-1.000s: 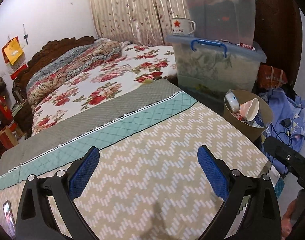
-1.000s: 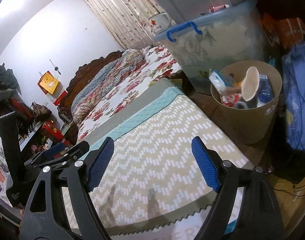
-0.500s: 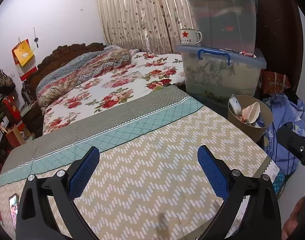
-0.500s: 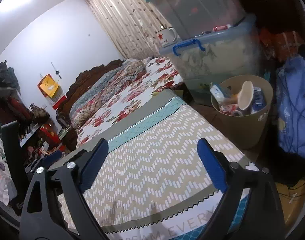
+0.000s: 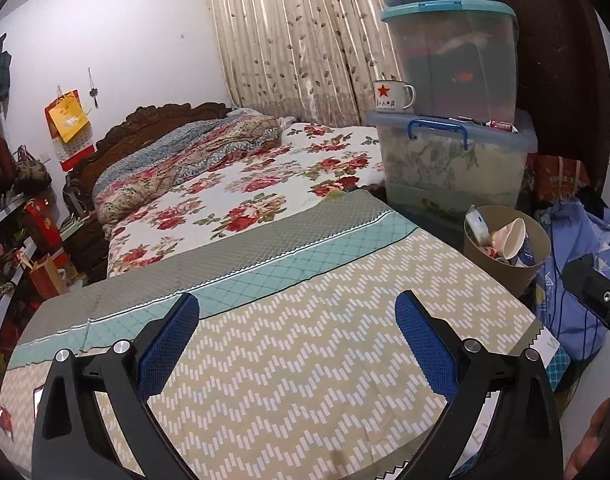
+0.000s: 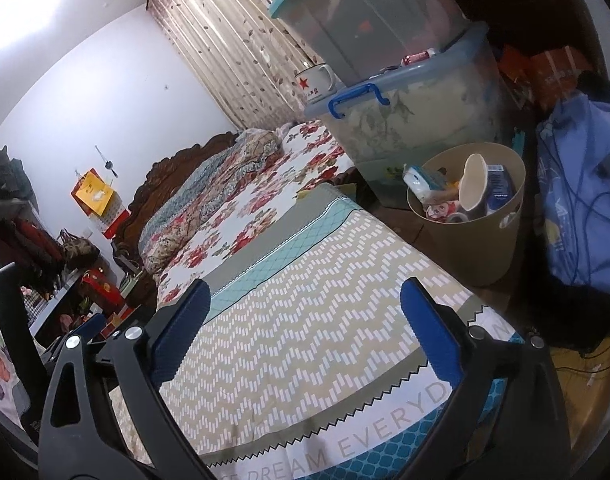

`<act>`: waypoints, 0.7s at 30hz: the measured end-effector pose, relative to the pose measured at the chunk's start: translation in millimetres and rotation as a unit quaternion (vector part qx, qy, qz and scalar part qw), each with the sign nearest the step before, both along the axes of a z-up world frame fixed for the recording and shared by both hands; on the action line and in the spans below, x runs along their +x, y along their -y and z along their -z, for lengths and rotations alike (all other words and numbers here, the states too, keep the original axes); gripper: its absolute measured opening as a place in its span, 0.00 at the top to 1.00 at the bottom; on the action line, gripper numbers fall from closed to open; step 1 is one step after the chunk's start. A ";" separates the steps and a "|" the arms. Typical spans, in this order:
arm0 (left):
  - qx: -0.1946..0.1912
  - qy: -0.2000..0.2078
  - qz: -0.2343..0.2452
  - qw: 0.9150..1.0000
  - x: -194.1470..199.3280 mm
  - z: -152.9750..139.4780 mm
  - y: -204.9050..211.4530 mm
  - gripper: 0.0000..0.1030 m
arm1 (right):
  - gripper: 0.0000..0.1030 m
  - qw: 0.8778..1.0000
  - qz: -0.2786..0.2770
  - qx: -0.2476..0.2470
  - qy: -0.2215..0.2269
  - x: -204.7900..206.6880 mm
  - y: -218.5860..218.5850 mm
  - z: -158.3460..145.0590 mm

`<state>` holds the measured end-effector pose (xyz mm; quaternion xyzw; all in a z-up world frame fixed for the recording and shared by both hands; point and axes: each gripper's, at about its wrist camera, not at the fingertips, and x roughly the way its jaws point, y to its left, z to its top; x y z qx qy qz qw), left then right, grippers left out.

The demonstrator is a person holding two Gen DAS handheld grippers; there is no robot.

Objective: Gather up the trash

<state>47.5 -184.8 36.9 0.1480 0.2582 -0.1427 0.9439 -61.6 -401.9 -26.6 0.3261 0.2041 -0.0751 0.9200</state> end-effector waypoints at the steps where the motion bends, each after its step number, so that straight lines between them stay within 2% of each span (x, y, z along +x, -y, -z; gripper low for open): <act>1: 0.001 0.002 -0.006 1.000 -0.8 -0.1 -0.8 0.08 | 0.08 1.000 0.001 0.002 0.000 -0.8 0.3 0.2; 4: 0.004 0.008 -0.019 1.000 -2.8 -0.3 -2.5 0.08 | 0.08 1.000 0.003 0.000 0.001 -2.7 -0.1 -0.2; 21: 0.005 0.001 -0.021 1.000 -12.5 -0.5 -6.4 0.08 | 0.07 1.000 0.008 0.003 0.003 -11.4 0.0 1.1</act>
